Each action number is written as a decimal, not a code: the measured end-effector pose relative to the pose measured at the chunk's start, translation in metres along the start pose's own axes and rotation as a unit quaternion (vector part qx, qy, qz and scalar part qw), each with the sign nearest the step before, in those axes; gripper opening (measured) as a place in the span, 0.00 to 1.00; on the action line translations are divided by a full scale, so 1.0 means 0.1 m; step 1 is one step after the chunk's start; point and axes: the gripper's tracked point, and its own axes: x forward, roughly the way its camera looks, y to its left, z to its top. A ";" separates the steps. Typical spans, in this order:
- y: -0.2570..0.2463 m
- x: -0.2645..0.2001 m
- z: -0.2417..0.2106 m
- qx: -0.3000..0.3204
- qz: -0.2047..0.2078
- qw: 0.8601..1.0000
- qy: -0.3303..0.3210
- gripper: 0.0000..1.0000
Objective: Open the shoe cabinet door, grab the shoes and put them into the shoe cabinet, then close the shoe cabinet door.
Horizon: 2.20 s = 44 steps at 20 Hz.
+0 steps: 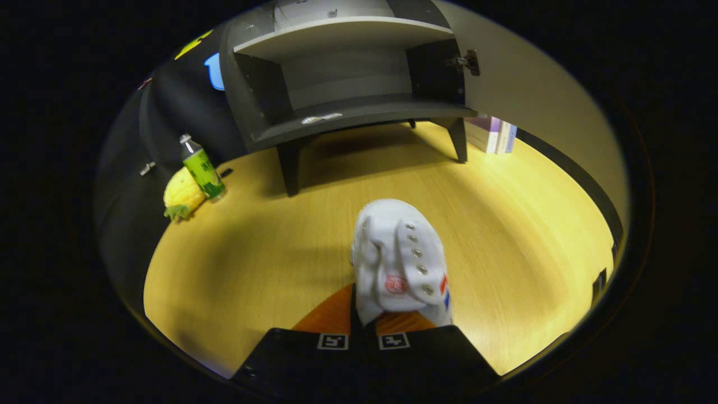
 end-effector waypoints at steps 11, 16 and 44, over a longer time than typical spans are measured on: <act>0.07 -0.67 1.09 -0.009 -0.004 0.999 -0.048 0.05; 0.30 -1.13 2.08 -0.021 0.011 0.991 -0.135 0.05; 0.57 -0.18 5.04 0.040 0.087 0.941 -0.324 0.04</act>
